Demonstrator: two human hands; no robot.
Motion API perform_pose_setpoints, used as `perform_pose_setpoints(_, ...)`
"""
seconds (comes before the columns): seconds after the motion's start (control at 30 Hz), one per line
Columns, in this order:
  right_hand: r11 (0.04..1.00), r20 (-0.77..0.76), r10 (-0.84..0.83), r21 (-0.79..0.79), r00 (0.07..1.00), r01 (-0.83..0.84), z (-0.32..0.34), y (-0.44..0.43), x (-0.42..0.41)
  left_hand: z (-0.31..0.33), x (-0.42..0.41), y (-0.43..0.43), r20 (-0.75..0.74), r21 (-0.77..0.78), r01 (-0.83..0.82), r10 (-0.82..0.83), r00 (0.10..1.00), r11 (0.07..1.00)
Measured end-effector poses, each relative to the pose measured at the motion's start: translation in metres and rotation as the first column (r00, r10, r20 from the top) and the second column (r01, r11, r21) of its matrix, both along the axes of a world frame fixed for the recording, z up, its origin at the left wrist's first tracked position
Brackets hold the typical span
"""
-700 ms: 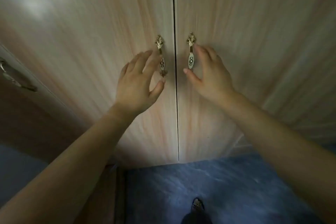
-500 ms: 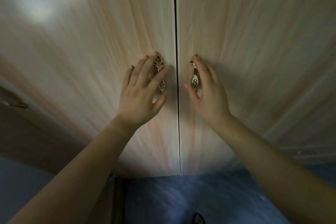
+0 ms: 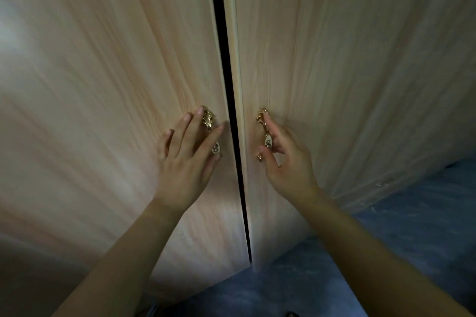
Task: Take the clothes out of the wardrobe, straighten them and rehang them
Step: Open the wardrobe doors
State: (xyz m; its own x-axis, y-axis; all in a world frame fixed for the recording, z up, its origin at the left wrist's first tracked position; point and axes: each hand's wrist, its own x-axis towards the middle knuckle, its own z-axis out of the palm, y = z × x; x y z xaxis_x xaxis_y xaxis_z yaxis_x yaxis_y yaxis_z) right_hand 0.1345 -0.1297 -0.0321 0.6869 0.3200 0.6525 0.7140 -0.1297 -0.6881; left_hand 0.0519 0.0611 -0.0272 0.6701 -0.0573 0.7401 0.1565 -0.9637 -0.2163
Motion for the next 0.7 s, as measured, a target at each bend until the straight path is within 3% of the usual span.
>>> perform_pose_setpoints(0.17, 0.988, 0.008, -0.15, 0.039, 0.989, 0.149, -0.001, -0.03, -0.038, 0.012, -0.009, -0.004, -0.075, -0.147, 0.2, -0.213, 0.974, 0.969)
perform_pose_setpoints(0.33, 0.95, 0.028, -0.308, 0.053, 0.951, 0.307, 0.002, -0.079, -0.075, 0.025, -0.01, -0.043, -0.161, -0.245, 0.485, -0.529, 0.833, 0.839)
perform_pose_setpoints(0.47, 0.895, -0.056, -0.428, 0.114, 0.902, 0.431, 0.005, -0.118, -0.096, 0.031, 0.003, -0.08, -0.186, -0.298, 0.586, -0.648, 0.738, 0.753)
perform_pose_setpoints(0.7, 0.822, -0.083, -0.562, 0.058, 0.823, 0.567, 0.006, -0.187, -0.117, 0.041, 0.028, -0.163, -0.204, -0.386, 0.713, -0.808, 0.553, 0.585)
